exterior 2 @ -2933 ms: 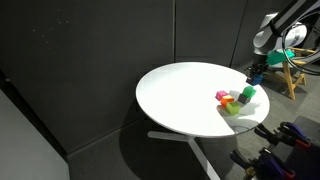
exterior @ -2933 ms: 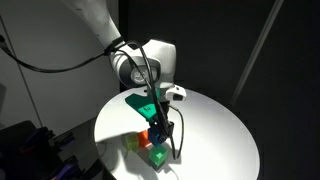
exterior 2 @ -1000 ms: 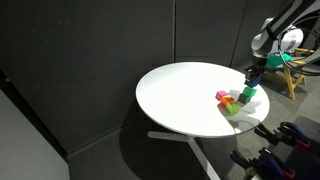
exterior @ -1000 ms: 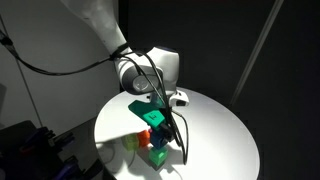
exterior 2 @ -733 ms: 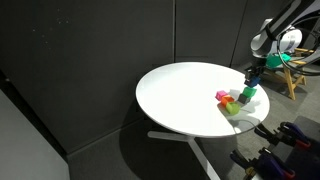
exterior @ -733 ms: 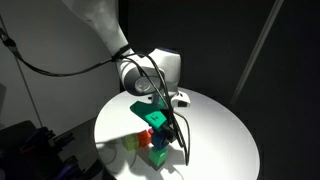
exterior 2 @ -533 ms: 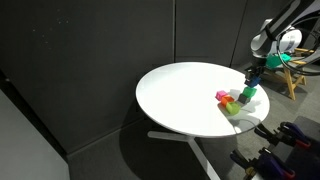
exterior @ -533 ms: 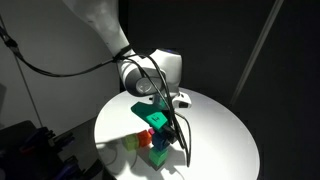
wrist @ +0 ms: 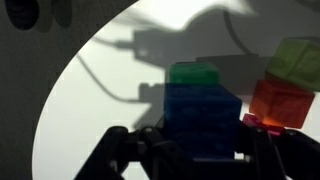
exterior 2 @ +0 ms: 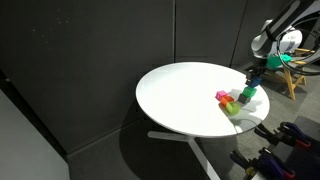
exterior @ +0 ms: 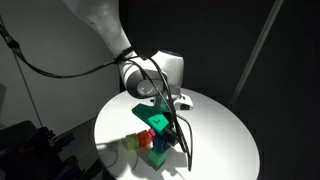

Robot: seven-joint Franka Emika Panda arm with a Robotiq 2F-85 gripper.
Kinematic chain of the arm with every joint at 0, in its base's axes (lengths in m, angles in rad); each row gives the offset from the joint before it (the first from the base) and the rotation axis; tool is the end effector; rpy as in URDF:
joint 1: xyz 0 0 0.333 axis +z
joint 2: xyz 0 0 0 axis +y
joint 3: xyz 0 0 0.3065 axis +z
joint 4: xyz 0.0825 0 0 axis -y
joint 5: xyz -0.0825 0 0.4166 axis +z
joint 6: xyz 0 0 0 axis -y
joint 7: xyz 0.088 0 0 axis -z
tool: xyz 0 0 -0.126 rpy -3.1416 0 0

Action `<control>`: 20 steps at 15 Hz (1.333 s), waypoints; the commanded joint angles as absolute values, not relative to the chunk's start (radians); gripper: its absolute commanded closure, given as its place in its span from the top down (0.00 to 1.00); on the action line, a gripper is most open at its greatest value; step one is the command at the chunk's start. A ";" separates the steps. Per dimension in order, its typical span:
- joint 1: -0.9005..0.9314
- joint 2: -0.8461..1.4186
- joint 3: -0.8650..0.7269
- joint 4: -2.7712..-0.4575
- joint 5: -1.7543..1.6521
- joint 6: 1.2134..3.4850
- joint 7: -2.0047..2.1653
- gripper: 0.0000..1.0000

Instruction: Stack the blue toy block on top of the two stacked toy blocks

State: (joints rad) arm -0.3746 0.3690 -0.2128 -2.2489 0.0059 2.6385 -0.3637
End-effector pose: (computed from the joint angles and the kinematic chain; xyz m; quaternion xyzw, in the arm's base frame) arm 0.4622 -0.3152 0.1502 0.9935 -0.1066 -0.0039 0.0391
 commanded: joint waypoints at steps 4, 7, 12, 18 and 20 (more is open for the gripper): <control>-0.409 0.360 -0.192 -2.245 0.020 2.624 -0.419 0.25; -0.408 0.364 -0.191 -2.244 0.018 2.622 -0.421 0.25; -0.404 0.373 -0.188 -2.245 0.014 2.623 -0.419 0.25; -0.405 0.384 -0.186 -2.239 0.012 2.620 -0.419 0.25; -0.405 0.387 -0.187 -2.239 0.011 2.620 -0.417 0.25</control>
